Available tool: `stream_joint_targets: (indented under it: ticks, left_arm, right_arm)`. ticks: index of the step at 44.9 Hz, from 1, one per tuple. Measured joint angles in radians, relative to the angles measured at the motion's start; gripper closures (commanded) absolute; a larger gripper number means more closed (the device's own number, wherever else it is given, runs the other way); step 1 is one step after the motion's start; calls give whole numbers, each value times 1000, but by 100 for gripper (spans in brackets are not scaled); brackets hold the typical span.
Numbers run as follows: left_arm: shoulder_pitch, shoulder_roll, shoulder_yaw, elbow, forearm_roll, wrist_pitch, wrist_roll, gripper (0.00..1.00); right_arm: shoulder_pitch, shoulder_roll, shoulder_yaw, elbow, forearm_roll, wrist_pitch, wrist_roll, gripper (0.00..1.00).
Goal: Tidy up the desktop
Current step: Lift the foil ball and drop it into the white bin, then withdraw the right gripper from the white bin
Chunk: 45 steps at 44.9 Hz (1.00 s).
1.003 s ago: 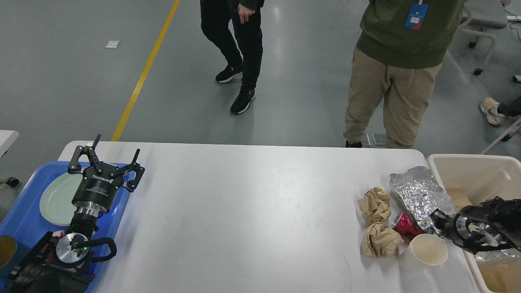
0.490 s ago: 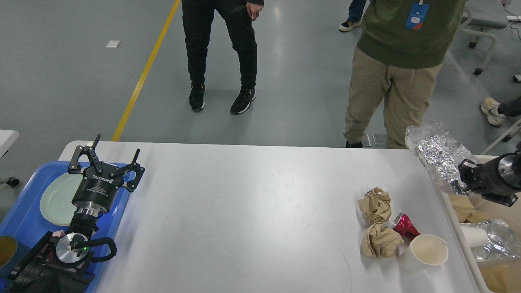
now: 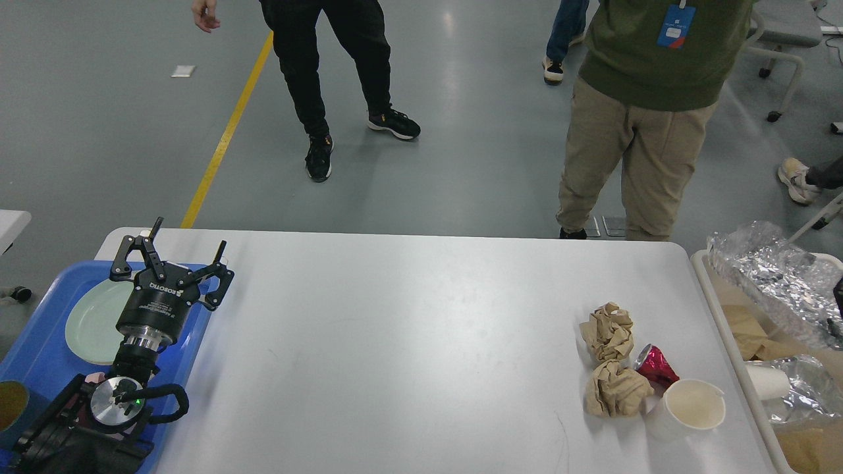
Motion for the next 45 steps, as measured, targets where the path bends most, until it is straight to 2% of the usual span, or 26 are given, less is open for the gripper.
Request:
stream_joint_targets:
  ticks: [9, 20, 28, 34, 41, 45]
  left_arm:
    - [1, 0, 0, 0, 0, 0, 0, 4]
    - [1, 0, 0, 0, 0, 0, 0, 4]
    - [1, 0, 0, 0, 0, 0, 0, 4]
    - [1, 0, 0, 0, 0, 0, 0, 4]
    - [1, 0, 0, 0, 0, 0, 0, 4]
    - [1, 0, 0, 0, 0, 0, 0, 4]
  right_arm:
    - [-77, -119, 36, -96, -58, -48, -5, 100]
    - [-484, -139, 341, -296, -60, -162, -8, 100]
    - [-846, -26, 612, -514, -54, -215, -9, 100]
    - [-1089, 102, 779, -732, -50, -275, -9, 100]
    - [-1280, 288, 833, -1008, -36, -341, -9, 100]
    - [-1345, 371, 835, -1113, -17, -384, -8, 100]
